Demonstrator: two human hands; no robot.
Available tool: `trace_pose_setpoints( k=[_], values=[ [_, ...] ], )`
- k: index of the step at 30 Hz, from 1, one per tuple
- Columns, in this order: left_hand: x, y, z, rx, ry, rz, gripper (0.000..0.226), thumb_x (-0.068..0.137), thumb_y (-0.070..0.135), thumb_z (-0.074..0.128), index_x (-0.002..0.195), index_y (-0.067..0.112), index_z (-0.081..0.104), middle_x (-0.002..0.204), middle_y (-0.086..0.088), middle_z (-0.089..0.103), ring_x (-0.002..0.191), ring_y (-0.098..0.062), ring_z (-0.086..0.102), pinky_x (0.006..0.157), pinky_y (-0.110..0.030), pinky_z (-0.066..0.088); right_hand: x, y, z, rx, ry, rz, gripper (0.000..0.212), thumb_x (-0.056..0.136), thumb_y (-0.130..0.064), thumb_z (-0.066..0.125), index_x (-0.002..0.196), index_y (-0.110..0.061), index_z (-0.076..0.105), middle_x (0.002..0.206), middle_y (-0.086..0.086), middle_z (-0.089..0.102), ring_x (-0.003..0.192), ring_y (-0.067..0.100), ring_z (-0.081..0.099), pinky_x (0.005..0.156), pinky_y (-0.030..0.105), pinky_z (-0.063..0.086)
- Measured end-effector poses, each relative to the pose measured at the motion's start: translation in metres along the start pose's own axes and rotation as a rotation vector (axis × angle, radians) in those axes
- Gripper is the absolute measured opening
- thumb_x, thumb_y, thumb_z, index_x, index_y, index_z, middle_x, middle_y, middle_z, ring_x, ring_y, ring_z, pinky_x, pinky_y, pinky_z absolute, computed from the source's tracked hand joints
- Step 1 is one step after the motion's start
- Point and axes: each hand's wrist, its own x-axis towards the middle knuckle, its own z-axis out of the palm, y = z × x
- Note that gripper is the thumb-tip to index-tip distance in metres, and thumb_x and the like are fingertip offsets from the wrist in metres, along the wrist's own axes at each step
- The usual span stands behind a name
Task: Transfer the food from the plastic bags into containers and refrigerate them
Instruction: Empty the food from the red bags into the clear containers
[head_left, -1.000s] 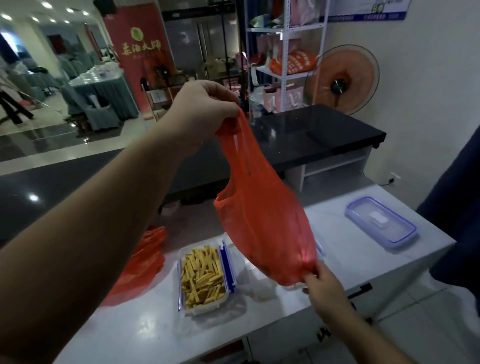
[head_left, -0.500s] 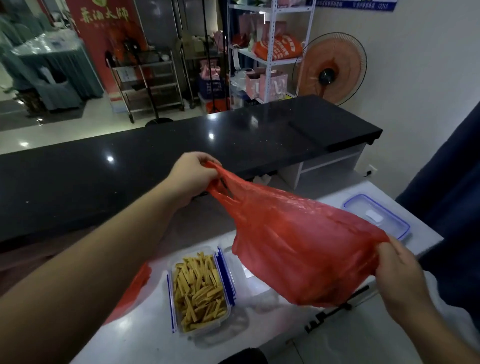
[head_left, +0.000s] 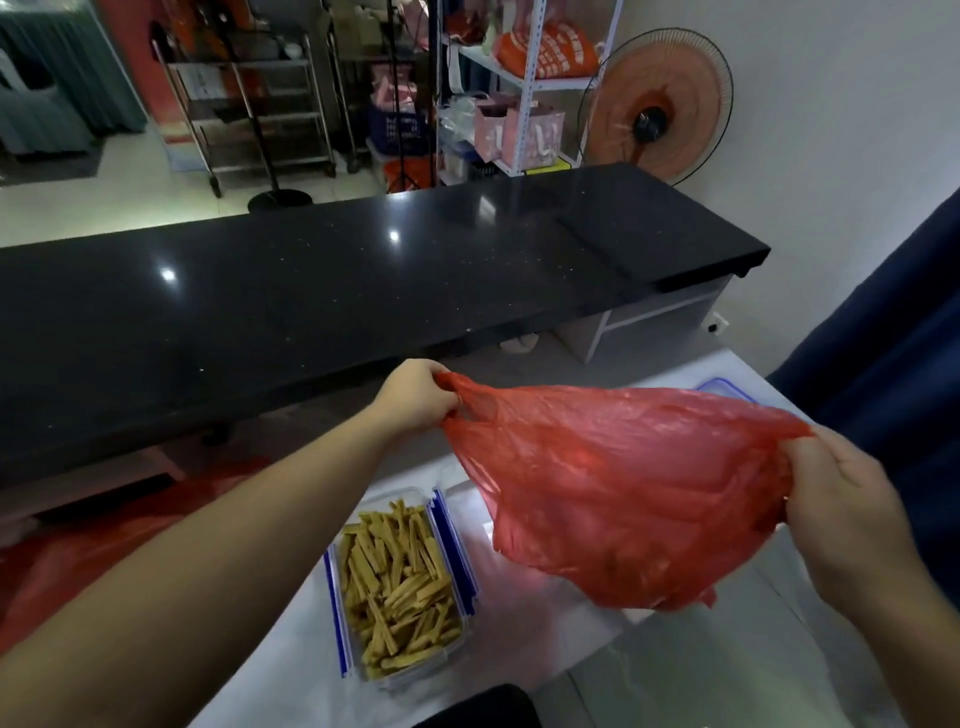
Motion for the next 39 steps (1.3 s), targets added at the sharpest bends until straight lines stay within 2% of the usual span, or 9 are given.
trace_pose_setpoints(
  k=[6, 10, 13, 19, 24, 30, 33, 36, 39],
  values=[
    [0.002, -0.020, 0.024, 0.013, -0.094, -0.017, 0.012, 0.084, 0.006, 0.069, 0.085, 0.014, 0.078, 0.079, -0.006, 0.077, 0.076, -0.023, 0.075, 0.071, -0.041, 0.065, -0.007, -0.053, 0.003, -0.144, -0.117, -0.126, 0.034, 0.099, -0.028, 0.043, 0.078, -0.007, 0.059, 0.075, 0.024, 0.058, 0.068, 0.031, 0.054, 0.069, 0.055, 0.052],
    [0.001, -0.030, 0.040, -0.002, -0.133, -0.044, 0.013, 0.085, 0.003, 0.064, 0.084, 0.010, 0.075, 0.077, -0.011, 0.075, 0.074, -0.028, 0.075, 0.070, -0.048, 0.066, 0.001, -0.066, 0.011, -0.207, -0.134, -0.165, 0.033, 0.097, -0.022, 0.041, 0.075, -0.001, 0.053, 0.069, 0.023, 0.053, 0.062, 0.028, 0.049, 0.063, 0.049, 0.047],
    [0.001, -0.032, 0.047, -0.011, -0.180, -0.051, 0.013, 0.085, 0.001, 0.063, 0.086, 0.007, 0.075, 0.076, -0.012, 0.074, 0.071, -0.027, 0.076, 0.071, -0.047, 0.066, 0.009, -0.070, 0.017, -0.220, -0.147, -0.157, 0.032, 0.093, -0.026, 0.040, 0.073, -0.002, 0.045, 0.063, 0.010, 0.046, 0.062, 0.027, 0.043, 0.061, 0.045, 0.040],
    [0.003, -0.041, 0.055, 0.019, -0.208, -0.071, 0.013, 0.085, 0.000, 0.063, 0.088, 0.005, 0.074, 0.081, -0.013, 0.074, 0.083, -0.034, 0.076, 0.077, -0.046, 0.066, 0.018, -0.083, 0.027, -0.216, -0.151, -0.187, 0.033, 0.093, -0.024, 0.041, 0.062, -0.012, 0.039, 0.054, -0.003, 0.040, 0.057, 0.023, 0.038, 0.057, 0.040, 0.034],
    [0.005, -0.049, 0.060, 0.088, -0.236, -0.059, 0.013, 0.088, 0.003, 0.063, 0.091, 0.006, 0.075, 0.083, -0.010, 0.074, 0.081, -0.028, 0.074, 0.073, -0.040, 0.061, 0.021, -0.093, 0.044, -0.274, -0.194, -0.191, 0.029, 0.096, -0.017, 0.040, 0.067, -0.015, 0.042, 0.062, 0.005, 0.039, 0.059, 0.021, 0.036, 0.058, 0.037, 0.031],
    [0.003, -0.056, 0.057, 0.308, -0.352, 0.043, 0.014, 0.083, 0.010, 0.070, 0.076, 0.019, 0.062, 0.086, -0.005, 0.072, 0.083, -0.026, 0.069, 0.066, -0.034, 0.054, 0.031, -0.092, 0.062, -0.188, -0.184, -0.025, 0.020, 0.094, -0.014, 0.039, 0.074, -0.014, 0.042, 0.065, 0.005, 0.033, 0.061, 0.020, 0.030, 0.056, 0.034, 0.023],
    [0.004, -0.061, 0.053, 0.330, -0.358, 0.089, 0.014, 0.081, 0.007, 0.066, 0.085, 0.020, 0.064, 0.090, -0.003, 0.070, 0.087, -0.025, 0.067, 0.062, -0.029, 0.045, 0.035, -0.095, 0.062, -0.126, -0.180, 0.074, 0.027, 0.093, -0.015, 0.039, 0.066, -0.021, 0.038, 0.061, 0.002, 0.031, 0.056, 0.018, 0.027, 0.056, 0.033, 0.022],
    [0.009, -0.070, 0.050, 0.189, -0.342, 0.072, 0.017, 0.085, 0.010, 0.066, 0.100, 0.019, 0.070, 0.100, -0.002, 0.071, 0.094, -0.023, 0.069, 0.071, -0.034, 0.054, 0.038, -0.099, 0.060, -0.103, -0.199, 0.116, 0.033, 0.095, -0.014, 0.039, 0.063, -0.023, 0.034, 0.060, 0.002, 0.030, 0.055, 0.018, 0.027, 0.056, 0.034, 0.024],
    [0.015, -0.082, 0.038, -0.021, -0.420, 0.018, 0.031, 0.089, 0.011, 0.071, 0.119, 0.018, 0.071, 0.110, -0.002, 0.072, 0.088, -0.016, 0.069, 0.068, -0.029, 0.056, 0.040, -0.101, 0.055, -0.116, -0.202, 0.129, 0.035, 0.096, -0.014, 0.041, 0.063, -0.023, 0.033, 0.058, 0.001, 0.028, 0.054, 0.017, 0.025, 0.056, 0.034, 0.023]
  ],
)
